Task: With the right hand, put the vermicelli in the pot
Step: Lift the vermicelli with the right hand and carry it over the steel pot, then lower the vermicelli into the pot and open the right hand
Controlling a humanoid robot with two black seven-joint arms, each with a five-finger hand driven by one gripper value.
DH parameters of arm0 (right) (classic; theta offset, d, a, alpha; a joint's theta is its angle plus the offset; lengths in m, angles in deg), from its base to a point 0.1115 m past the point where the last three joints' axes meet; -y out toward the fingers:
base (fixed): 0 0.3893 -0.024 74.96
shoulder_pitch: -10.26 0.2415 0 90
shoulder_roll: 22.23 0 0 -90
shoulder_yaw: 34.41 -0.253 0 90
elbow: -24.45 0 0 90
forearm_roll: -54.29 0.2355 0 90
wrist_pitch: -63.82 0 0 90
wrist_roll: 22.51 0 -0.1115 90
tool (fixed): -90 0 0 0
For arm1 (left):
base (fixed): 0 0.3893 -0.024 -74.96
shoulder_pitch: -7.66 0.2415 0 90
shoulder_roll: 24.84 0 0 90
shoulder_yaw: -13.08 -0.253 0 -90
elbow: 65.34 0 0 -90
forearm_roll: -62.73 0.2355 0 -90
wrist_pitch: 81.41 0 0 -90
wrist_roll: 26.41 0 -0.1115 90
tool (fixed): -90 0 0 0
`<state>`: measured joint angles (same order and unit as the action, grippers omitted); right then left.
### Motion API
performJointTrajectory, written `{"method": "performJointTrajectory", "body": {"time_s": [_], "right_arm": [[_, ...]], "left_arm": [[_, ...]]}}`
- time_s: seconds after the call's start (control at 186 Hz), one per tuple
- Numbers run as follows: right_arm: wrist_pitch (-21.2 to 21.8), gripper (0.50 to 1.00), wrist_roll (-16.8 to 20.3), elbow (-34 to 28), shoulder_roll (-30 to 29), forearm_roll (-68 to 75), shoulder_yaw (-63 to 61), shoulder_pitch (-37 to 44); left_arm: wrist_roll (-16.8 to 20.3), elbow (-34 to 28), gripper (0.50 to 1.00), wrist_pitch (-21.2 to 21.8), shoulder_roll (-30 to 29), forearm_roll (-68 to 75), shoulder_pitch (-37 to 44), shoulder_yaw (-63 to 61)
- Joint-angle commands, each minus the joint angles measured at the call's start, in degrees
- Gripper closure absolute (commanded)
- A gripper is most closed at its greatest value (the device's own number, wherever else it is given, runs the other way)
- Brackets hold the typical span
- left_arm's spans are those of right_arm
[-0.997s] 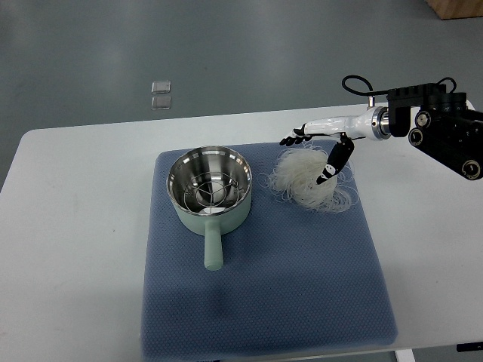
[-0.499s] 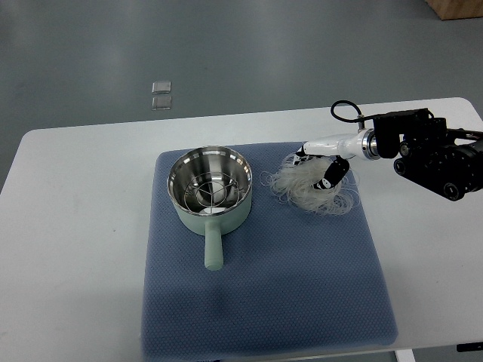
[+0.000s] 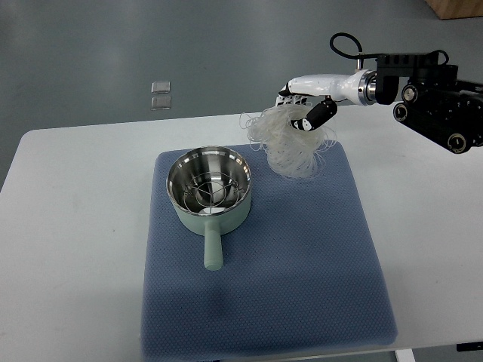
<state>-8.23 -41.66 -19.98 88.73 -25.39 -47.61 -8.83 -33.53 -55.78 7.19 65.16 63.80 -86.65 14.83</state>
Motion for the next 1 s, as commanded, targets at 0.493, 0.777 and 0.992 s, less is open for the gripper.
{"method": "performJointTrajectory", "body": {"time_s": [0.493, 0.777, 0.992], "right_arm": [[8.33, 1.000, -0.45, -5.58, -8.22, 4.10, -13.08, 5.12], [6.66, 0.794, -0.01, -5.32, -12.18, 3.13, -12.20, -1.73], [6.22, 0.564, -0.10, -5.06, -11.21, 3.57, -12.55, -3.23]], "left_arm": [[0.00, -0.08, 0.500, -0.01, 0.00, -0.02, 0.00, 0.01], [0.00, -0.16, 0.500, -0.01, 0.00, -0.02, 0.00, 0.01], [0.00, -0.16, 0.500, 0.08, 0.00, -0.02, 0.00, 0.01]]}}
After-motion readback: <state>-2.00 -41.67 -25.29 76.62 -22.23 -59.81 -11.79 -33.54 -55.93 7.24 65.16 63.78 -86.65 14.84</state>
